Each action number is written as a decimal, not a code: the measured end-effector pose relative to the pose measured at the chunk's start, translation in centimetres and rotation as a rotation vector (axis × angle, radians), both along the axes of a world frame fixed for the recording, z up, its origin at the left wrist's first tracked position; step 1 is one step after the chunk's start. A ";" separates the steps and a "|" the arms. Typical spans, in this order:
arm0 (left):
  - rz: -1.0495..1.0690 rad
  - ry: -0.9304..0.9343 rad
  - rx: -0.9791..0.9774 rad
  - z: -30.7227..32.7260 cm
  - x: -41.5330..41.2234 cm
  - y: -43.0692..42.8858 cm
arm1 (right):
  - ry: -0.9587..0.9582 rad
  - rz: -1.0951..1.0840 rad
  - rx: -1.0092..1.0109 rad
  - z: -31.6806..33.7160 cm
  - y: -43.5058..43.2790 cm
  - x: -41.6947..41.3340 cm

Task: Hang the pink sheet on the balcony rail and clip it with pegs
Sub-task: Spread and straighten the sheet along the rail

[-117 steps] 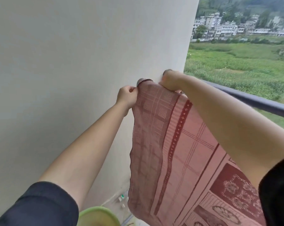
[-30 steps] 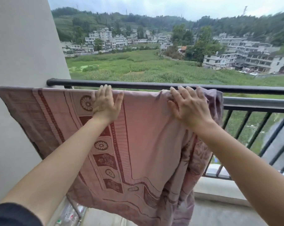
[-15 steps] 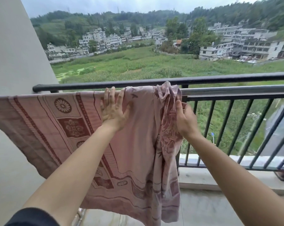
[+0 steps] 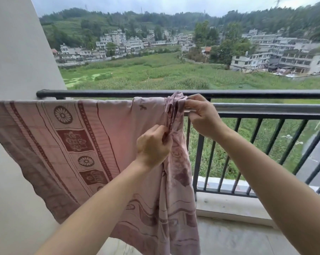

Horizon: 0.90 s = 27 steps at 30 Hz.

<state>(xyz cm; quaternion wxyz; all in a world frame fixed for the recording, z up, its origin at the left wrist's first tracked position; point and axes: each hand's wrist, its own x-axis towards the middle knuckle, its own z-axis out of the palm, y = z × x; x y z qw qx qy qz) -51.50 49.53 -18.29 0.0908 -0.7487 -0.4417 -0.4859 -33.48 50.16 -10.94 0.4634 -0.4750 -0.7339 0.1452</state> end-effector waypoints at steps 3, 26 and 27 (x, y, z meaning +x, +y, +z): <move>-0.090 -0.219 0.050 3.2 -1.6 1.8 | -0.219 -0.117 0.155 1.6 2.4 0.8; 0.339 0.161 0.245 4.4 -0.1 4.2 | -0.479 0.072 -0.445 6.8 14.6 -4.7; 0.381 0.164 0.225 4.2 0.3 3.8 | -0.445 0.120 -0.484 7.1 14.6 -4.4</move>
